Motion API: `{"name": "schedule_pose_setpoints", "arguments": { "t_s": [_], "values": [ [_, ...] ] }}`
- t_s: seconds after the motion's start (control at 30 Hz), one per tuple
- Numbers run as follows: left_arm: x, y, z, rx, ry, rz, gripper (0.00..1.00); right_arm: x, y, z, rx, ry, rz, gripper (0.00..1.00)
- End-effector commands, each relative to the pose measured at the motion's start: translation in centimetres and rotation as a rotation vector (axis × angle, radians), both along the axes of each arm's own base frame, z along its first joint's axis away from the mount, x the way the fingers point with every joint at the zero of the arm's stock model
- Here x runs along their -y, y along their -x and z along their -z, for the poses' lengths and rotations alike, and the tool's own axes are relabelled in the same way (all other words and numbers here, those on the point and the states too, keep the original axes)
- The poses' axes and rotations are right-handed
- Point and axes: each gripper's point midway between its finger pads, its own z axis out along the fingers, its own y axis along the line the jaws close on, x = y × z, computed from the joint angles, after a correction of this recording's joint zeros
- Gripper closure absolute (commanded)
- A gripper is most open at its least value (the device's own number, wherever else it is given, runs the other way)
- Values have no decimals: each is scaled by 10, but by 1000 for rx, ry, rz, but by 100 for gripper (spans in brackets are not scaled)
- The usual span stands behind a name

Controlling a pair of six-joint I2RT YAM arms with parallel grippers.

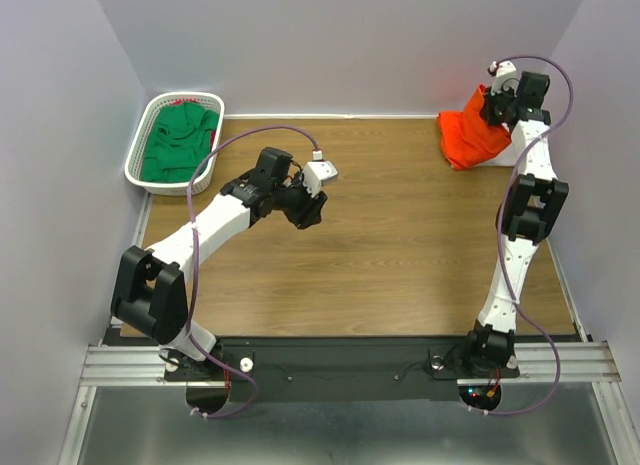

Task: Fold and stack the t-shirts
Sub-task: Neatly place the folded tshirt to the corner

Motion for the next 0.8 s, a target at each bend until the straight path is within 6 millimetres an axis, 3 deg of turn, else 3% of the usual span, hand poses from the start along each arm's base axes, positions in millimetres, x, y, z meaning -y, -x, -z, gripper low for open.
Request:
{"name": "schedule_pose_setpoints", "arguments": {
  "t_s": [0.0, 0.13, 0.2, 0.23, 0.3, 0.33, 0.37, 0.5, 0.53, 0.7, 0.77],
  "values": [
    [1, -3, -15, 10, 14, 2, 45, 29, -15, -38, 138, 83, 15, 100],
    [-2, 1, -8, -2, -6, 16, 45, 51, -21, -28, 156, 123, 56, 99],
    [-4, 2, -4, -10, -17, 13, 45, 64, -23, -9, 137, 161, 104, 90],
    [-5, -1, -3, -18, -17, 5, 45, 70, -24, 5, 118, 169, 128, 68],
    [-6, -2, -4, -35, 2, 3, 44, 81, -25, 15, 109, 198, 176, 48],
    [-8, -5, -5, -47, 16, -6, 43, 93, -26, 15, 115, 220, 231, 33],
    [-10, -8, -7, -49, 17, -18, 42, 96, -26, 14, 117, 228, 247, 30],
    [-18, -15, -16, -61, 60, -39, 42, 111, -26, -22, 198, 225, 307, 18],
    [-21, -17, -19, -58, 69, -47, 42, 110, -26, -41, 234, 229, 310, 16],
    [-36, -30, -33, -46, 124, -103, 40, 100, -20, -89, 313, 153, 319, 6],
    [-42, -33, -43, -24, 146, -118, 25, 89, -11, -107, 325, 96, 303, 0]
  ]
}}
